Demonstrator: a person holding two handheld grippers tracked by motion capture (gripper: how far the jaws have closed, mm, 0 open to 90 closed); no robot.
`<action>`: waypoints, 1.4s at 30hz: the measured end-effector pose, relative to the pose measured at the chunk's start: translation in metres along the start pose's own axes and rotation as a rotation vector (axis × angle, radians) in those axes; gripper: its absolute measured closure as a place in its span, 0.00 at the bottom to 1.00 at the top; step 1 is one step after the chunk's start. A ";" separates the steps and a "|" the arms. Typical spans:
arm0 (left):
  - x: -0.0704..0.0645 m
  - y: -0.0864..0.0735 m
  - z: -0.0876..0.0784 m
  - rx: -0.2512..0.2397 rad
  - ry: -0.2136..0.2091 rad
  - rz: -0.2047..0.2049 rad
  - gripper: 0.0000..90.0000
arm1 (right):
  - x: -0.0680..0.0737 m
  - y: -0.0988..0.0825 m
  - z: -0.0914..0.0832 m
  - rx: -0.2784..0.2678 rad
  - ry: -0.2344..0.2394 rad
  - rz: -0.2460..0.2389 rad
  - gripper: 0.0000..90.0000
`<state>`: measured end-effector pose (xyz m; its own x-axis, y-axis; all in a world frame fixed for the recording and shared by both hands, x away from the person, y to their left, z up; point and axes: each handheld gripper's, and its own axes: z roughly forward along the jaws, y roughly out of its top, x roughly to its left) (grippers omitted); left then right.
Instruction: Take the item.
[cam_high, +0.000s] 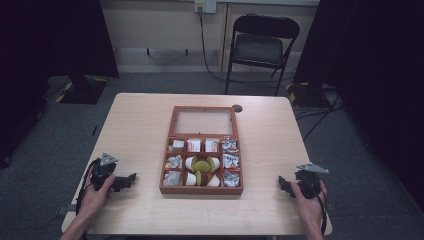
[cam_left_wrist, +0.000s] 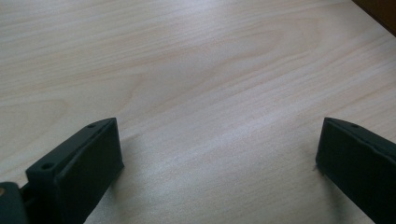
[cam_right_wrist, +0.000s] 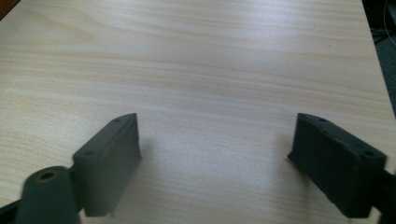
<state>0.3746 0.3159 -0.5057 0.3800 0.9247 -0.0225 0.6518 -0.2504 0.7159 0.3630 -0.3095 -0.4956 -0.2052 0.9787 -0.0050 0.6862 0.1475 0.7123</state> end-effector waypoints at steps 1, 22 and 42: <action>0.000 0.000 0.000 0.000 0.000 0.000 0.00 | 0.000 0.000 0.000 0.003 0.004 0.004 0.16; 0.000 0.000 0.000 0.000 0.000 0.000 0.00 | 0.011 0.010 -0.016 -0.058 0.073 0.003 0.32; 0.000 0.000 0.000 0.001 0.000 0.001 0.00 | 0.026 0.018 -0.025 -0.093 0.148 -0.011 0.39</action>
<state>0.3746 0.3160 -0.5056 0.3803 0.9246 -0.0221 0.6525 -0.2513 0.7149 0.3523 -0.2855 -0.4654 -0.3172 0.9445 0.0852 0.6169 0.1372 0.7750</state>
